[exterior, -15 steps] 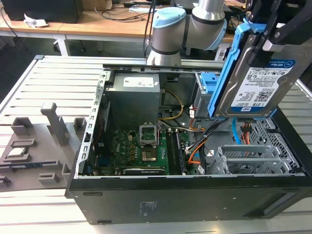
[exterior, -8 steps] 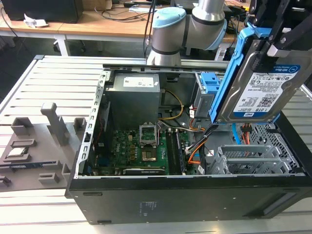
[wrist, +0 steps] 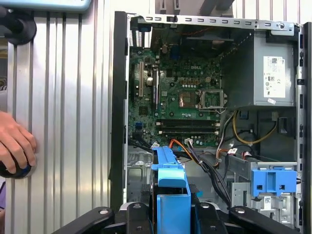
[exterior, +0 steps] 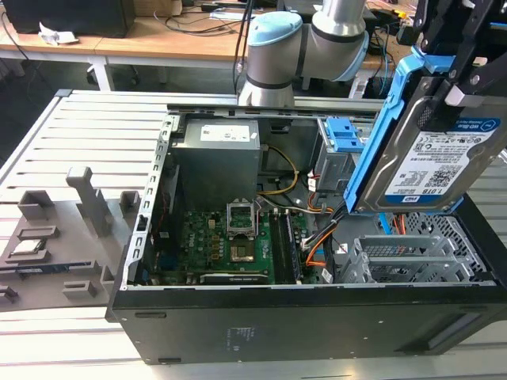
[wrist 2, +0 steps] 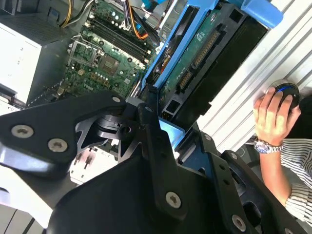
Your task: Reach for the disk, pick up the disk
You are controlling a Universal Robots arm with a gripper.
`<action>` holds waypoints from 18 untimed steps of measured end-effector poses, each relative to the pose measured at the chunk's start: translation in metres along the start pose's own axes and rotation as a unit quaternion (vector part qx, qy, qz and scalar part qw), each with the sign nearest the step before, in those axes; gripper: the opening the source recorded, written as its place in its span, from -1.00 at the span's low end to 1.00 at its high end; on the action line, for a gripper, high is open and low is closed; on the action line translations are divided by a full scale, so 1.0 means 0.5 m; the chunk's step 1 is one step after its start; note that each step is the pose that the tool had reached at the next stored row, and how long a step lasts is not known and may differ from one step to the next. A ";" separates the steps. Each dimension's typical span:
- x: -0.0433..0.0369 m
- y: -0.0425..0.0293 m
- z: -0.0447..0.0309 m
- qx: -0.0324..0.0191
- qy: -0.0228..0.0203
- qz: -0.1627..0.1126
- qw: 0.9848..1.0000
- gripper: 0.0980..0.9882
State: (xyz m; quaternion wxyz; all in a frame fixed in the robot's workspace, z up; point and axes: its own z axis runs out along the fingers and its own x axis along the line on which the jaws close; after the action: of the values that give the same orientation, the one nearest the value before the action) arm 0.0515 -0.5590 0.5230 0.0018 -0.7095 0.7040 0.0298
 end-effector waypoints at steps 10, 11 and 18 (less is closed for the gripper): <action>0.001 -0.055 0.019 -0.012 0.000 0.001 1.000 -0.39; 0.002 -0.059 0.022 -0.013 0.000 0.001 1.000 -0.39; 0.002 -0.072 0.031 -0.016 0.000 0.001 1.000 -0.39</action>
State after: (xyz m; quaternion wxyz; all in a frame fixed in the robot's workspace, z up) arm 0.0869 -0.5591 0.5059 -0.0095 -0.7089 0.7040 0.0412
